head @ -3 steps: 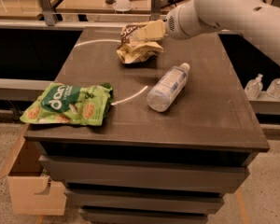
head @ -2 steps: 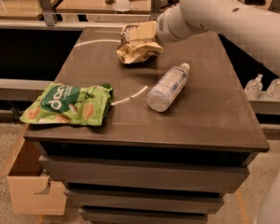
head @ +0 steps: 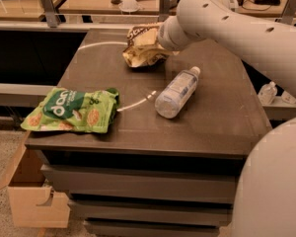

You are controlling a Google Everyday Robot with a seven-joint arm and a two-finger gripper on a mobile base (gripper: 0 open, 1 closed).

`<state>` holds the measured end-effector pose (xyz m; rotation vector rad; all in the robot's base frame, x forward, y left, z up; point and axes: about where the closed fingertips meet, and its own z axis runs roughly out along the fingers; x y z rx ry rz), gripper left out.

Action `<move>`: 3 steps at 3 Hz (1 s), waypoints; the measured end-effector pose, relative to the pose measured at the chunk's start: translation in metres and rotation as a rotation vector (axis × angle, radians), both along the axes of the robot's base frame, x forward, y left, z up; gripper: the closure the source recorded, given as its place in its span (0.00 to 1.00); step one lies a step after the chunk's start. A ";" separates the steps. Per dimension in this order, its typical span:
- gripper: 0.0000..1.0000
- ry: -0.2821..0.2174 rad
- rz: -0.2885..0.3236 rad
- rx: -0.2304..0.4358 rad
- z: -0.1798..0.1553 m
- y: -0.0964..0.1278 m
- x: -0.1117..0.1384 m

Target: Move brown chip bag near green rice chip bag

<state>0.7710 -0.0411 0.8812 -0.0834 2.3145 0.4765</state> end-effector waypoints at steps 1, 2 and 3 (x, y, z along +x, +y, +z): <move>0.47 0.004 0.004 0.012 -0.003 0.006 0.004; 0.71 -0.022 0.045 -0.002 0.006 0.010 0.006; 0.99 -0.020 0.219 -0.005 0.026 0.026 -0.007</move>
Offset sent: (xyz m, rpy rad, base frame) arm 0.0083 0.0110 0.0231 -0.0442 -0.0773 0.1182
